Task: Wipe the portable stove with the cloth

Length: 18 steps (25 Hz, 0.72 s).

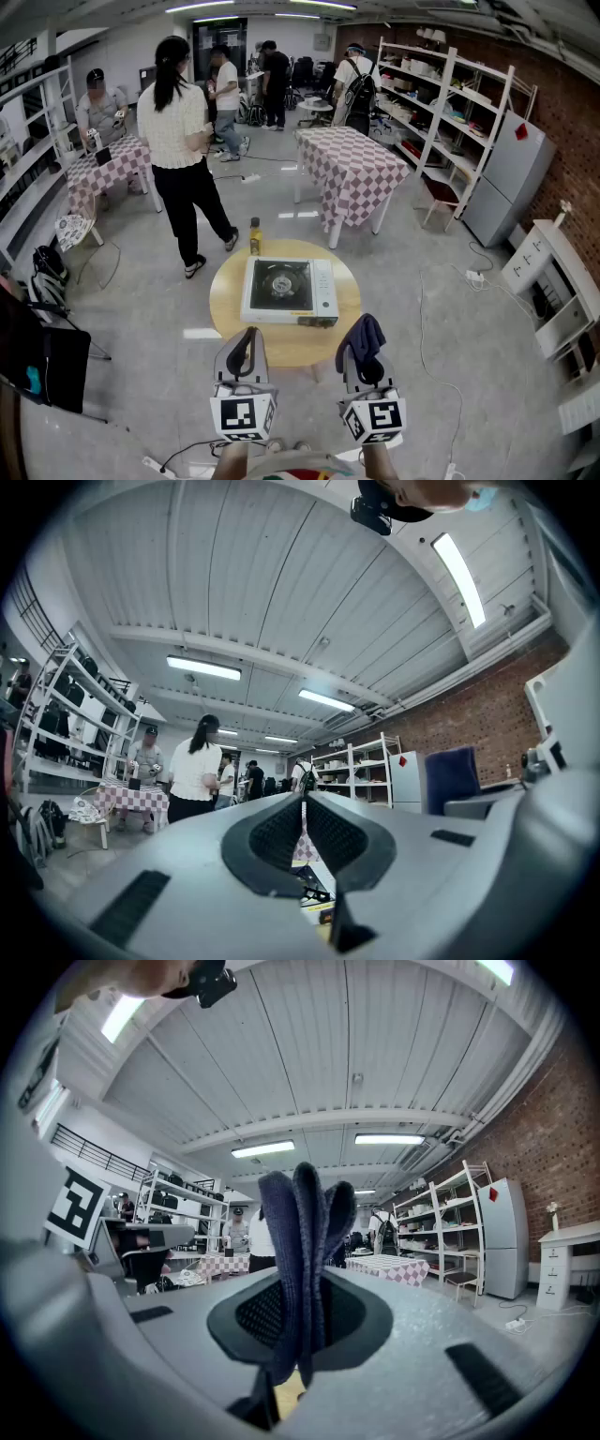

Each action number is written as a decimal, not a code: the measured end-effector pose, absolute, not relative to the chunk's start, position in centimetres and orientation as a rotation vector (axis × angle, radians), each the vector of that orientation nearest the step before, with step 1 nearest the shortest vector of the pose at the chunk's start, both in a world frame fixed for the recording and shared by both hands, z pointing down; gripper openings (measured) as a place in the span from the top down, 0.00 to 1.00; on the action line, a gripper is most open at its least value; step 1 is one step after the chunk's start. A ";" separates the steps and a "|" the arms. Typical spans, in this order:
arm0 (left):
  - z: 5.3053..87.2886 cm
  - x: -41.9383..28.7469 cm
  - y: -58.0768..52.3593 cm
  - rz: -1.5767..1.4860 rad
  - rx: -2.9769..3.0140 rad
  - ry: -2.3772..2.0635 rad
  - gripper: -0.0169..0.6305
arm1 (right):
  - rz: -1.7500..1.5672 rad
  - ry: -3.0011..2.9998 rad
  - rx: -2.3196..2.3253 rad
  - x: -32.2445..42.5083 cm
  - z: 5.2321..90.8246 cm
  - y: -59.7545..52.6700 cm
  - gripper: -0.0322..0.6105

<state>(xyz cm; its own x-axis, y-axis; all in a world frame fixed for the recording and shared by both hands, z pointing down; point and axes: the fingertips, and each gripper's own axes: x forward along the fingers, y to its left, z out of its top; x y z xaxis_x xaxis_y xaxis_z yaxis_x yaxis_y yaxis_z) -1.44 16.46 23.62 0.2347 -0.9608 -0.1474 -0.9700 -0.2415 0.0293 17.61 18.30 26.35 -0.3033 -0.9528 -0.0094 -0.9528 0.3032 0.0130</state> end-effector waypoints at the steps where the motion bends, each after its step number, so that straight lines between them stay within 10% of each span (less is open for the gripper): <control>1: 23.1 -1.6 16.6 0.206 -2.415 1.901 0.95 | -0.028 -2.535 1.855 17.6 26.3 18.4 0.90; 18: 22.7 1.1 17.3 0.153 -2.422 1.881 0.95 | -0.018 -2.643 1.757 18.4 27.0 19.3 0.90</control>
